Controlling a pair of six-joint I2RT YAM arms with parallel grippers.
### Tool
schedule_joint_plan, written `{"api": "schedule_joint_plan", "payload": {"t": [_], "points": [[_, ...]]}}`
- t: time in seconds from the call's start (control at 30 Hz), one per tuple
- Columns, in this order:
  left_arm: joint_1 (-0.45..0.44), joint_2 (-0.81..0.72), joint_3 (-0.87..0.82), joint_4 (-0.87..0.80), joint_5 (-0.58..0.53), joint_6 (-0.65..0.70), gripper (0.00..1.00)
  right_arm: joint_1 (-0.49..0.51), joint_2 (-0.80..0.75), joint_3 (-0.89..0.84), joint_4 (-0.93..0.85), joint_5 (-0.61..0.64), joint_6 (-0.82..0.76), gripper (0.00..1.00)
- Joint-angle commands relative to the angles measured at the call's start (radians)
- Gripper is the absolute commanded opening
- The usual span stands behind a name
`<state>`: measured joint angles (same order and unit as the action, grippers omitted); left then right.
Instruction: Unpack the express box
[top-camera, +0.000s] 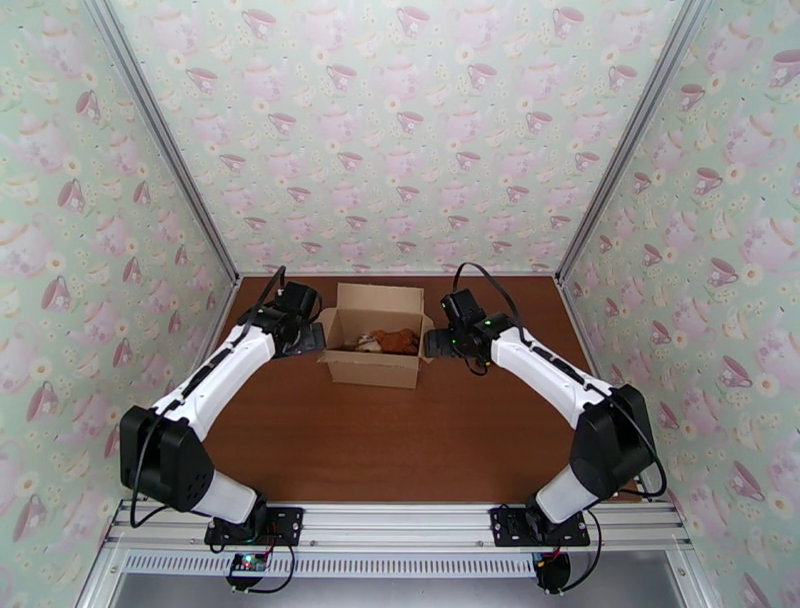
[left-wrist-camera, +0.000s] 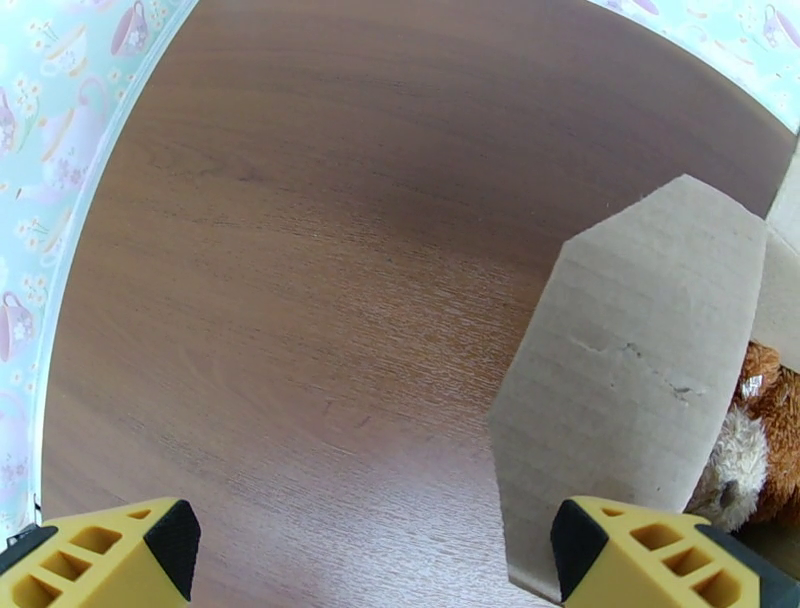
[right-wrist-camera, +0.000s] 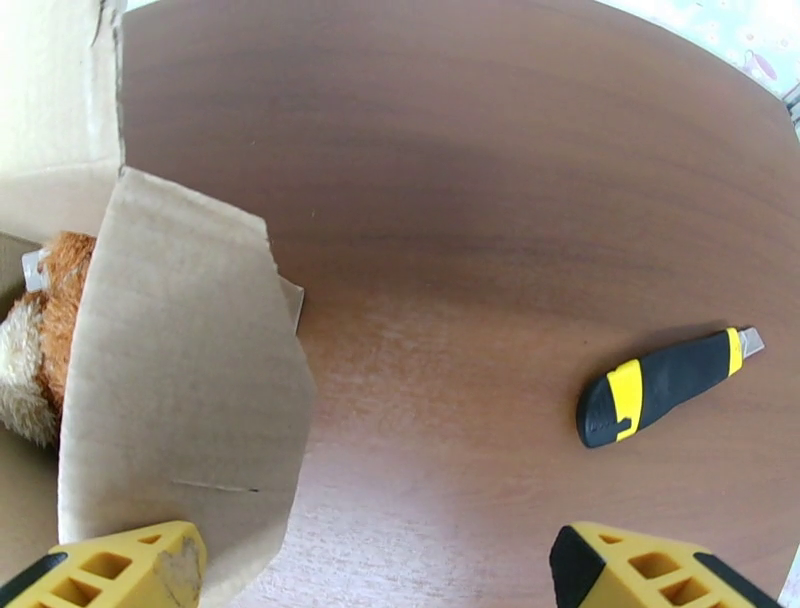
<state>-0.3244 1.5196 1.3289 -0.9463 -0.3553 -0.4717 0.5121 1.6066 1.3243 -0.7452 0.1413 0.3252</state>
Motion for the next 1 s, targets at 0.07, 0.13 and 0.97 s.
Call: {"api": "schedule_joint_plan", "payload": {"t": [0.07, 0.13, 0.97], "points": [[-0.022, -0.050, 0.000, -0.014, 0.003, -0.007, 1.00, 0.003, -0.036, 0.113, -0.065, -0.022, -0.036, 0.96], [-0.036, -0.067, 0.020, -0.017, -0.016, -0.005, 1.00, 0.005, -0.057, 0.169, -0.102, -0.033, -0.060, 0.96], [-0.082, -0.175, -0.066, 0.099, 0.047, -0.007, 1.00, 0.238, 0.468, 0.823, -0.287, -0.124, -0.057, 0.76]]}}
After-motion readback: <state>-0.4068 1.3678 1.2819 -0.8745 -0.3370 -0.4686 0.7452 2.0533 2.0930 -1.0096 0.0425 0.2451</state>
